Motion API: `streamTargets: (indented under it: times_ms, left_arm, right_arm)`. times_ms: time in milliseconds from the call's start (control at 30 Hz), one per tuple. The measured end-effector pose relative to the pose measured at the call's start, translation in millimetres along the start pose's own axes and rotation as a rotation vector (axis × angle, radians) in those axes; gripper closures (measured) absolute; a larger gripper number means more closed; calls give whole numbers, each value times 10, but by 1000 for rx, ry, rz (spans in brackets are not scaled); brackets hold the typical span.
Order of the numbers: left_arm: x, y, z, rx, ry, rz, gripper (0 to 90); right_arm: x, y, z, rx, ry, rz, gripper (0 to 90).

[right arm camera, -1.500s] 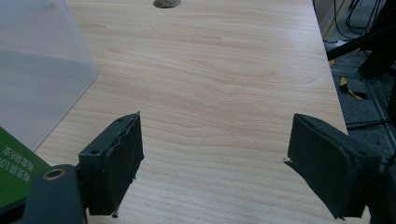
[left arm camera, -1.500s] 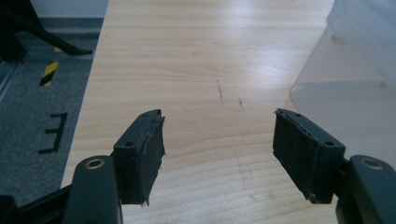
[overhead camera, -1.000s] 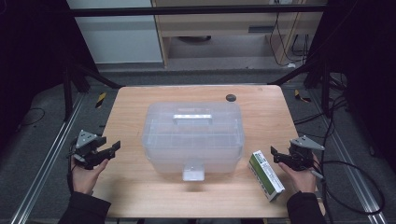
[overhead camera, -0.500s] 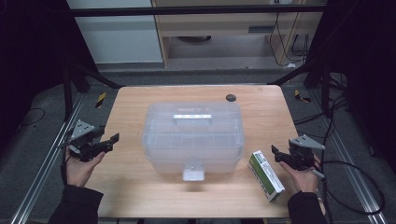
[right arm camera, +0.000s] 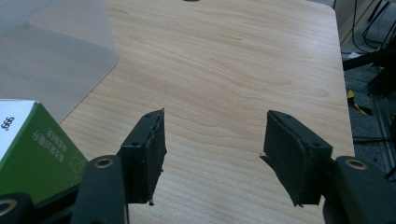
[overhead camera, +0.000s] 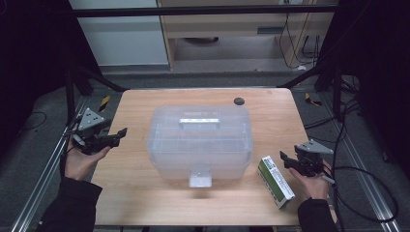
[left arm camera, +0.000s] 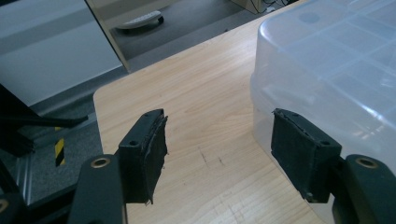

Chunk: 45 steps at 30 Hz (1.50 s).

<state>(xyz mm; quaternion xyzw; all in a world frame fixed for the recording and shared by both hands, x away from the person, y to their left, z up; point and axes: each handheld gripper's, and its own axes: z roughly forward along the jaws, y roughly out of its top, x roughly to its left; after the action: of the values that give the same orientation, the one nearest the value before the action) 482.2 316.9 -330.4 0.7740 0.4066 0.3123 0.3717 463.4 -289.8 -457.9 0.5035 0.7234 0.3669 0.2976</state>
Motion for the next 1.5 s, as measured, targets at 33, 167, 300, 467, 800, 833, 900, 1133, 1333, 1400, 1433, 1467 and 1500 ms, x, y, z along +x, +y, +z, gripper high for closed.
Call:
streamTargets:
  times_ms: [33,167,300,467,800,833,900,1133,1333,1400,1433,1467,1500]
  left_arm:
    - [-4,33,-5,1,-1,8,348]
    - [-22,167,-30,16,-4,50,350]
    - [-56,306,-66,25,-13,92,353]
    - [-130,468,-101,39,-19,152,353]
    - [-282,728,-147,60,-33,265,358]
    - [-297,745,-143,62,-37,271,359]
    - [-320,779,-131,74,-40,293,361]
    - [-403,894,-77,91,-60,365,361]
    - [-480,998,-52,107,-79,414,363]
    - [-522,1016,-31,114,-78,439,364]
    - [-543,1027,-22,118,-83,447,369]
    - [-584,1047,0,121,-94,466,369]
    - [-584,1047,0,121,-94,466,370]
  right_arm:
    - [4,2,-3,0,2,3,392]
    - [9,7,0,6,4,-6,401]
    - [12,9,7,27,3,-9,412]
    - [17,8,7,43,16,-1,416]
    - [13,4,18,53,11,9,395]
    - [12,5,17,55,10,10,391]
    - [12,5,16,55,9,12,384]
    - [12,4,27,65,18,21,366]
    - [6,5,27,70,19,23,358]
    - [4,5,30,70,18,21,356]
    - [7,6,31,71,20,24,354]
    - [8,7,32,76,25,26,353]
    - [8,7,32,76,25,26,353]
